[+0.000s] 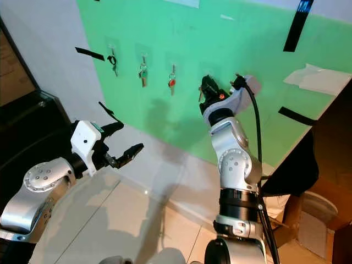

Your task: Hang keys on a hook

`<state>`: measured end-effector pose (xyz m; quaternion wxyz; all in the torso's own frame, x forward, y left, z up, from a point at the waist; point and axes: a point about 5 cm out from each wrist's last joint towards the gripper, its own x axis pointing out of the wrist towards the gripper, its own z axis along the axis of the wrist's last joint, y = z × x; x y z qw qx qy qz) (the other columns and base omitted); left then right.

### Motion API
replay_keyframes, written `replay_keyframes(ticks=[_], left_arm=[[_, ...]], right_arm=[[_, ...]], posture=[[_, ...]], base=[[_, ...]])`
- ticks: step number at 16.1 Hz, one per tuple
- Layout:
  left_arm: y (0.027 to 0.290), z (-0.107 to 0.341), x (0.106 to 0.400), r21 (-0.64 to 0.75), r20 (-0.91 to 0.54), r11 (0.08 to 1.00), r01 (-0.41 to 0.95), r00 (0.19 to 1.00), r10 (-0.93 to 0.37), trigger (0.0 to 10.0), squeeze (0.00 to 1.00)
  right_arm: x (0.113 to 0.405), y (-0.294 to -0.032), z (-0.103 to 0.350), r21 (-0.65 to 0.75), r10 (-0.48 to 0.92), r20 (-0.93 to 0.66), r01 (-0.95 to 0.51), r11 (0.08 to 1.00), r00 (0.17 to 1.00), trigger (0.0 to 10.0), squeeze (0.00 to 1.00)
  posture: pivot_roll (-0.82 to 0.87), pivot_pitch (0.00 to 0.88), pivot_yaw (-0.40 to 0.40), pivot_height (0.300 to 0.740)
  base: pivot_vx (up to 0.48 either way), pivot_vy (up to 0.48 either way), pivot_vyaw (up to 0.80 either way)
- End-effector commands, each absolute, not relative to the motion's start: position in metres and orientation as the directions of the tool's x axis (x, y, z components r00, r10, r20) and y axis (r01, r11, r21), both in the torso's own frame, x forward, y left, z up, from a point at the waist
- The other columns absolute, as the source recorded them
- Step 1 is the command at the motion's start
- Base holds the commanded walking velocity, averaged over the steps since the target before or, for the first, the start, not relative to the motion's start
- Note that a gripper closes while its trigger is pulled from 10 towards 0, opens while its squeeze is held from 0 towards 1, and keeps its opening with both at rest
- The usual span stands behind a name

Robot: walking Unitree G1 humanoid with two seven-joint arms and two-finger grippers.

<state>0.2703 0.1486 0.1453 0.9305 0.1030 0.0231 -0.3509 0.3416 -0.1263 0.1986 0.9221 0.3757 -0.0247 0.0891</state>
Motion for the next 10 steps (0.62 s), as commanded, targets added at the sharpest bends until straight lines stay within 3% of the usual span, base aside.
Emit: replay_keyframes(ticks=[1,6,8,10], left_arm=[[0.150,0.150,0.270,0.199,-0.108,0.732,0.651,0.757,-0.644,10.0,0.00],[0.149,0.150,0.270,0.200,-0.109,0.729,0.655,0.754,-0.648,10.0,0.00],[0.148,0.150,0.271,0.200,-0.109,0.728,0.656,0.753,-0.649,10.0,0.00],[0.148,0.150,0.271,0.199,-0.108,0.727,0.657,0.752,-0.650,10.0,0.00]], right_arm=[[0.345,-0.125,0.200,0.690,0.139,0.109,-0.175,0.702,0.984,10.0,0.00],[0.349,-0.138,0.196,0.710,0.036,0.084,-0.085,0.699,0.996,10.0,0.00],[0.350,-0.142,0.189,0.691,0.011,0.045,-0.039,0.722,0.999,10.0,0.00],[0.347,-0.134,0.175,0.599,0.053,-0.020,-0.031,0.800,0.998,10.0,0.00]], posture=[[0.08,0.000,-0.032,0.740],[0.07,0.000,-0.028,0.740],[0.07,0.000,-0.025,0.740],[0.07,0.000,-0.024,0.740]], base=[[0.000,0.000,0.00],[0.000,0.000,0.00],[0.000,0.000,0.00],[0.000,0.000,0.00]])
